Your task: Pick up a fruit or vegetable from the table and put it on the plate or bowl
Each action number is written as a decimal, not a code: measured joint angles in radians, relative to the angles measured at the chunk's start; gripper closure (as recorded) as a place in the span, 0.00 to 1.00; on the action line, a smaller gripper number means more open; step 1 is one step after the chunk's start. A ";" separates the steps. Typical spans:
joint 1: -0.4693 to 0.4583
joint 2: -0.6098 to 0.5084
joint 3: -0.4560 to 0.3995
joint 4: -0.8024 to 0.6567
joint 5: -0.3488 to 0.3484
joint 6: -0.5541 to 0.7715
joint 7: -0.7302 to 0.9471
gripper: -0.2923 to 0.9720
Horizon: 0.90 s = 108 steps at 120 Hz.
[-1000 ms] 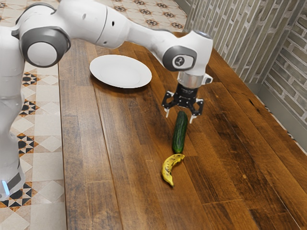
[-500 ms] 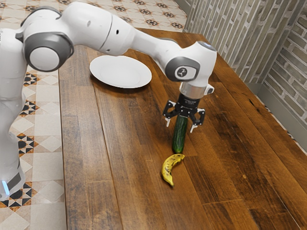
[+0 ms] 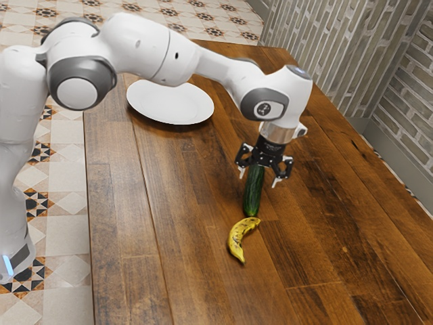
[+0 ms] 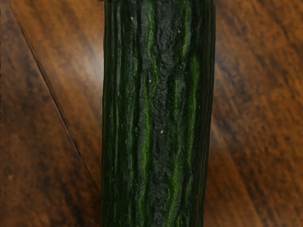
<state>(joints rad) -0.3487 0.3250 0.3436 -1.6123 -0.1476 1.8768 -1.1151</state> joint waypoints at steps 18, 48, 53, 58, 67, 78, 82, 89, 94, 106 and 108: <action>0.004 0.020 0.000 -0.001 -0.003 0.011 0.016 0.23; 0.015 0.041 0.000 -0.010 -0.033 0.065 0.041 0.23; 0.017 0.042 0.000 -0.011 -0.038 0.072 0.045 0.23; 0.017 0.042 0.001 -0.012 -0.041 0.078 0.048 0.24; 0.017 0.043 0.000 -0.015 -0.045 0.087 0.054 0.24; 0.018 0.044 0.000 -0.023 -0.048 0.094 0.060 0.27; 0.018 0.044 0.000 -0.025 -0.048 0.096 0.063 0.28; 0.019 0.045 0.000 -0.027 -0.050 0.099 0.066 0.32; 0.019 0.045 0.000 -0.027 -0.050 0.101 0.069 0.36; 0.019 0.049 0.001 -0.030 -0.057 0.104 0.074 0.44; 0.019 0.051 0.001 -0.030 -0.058 0.104 0.075 0.45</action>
<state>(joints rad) -0.3297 0.3757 0.3449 -1.6425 -0.2051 1.9810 -1.0401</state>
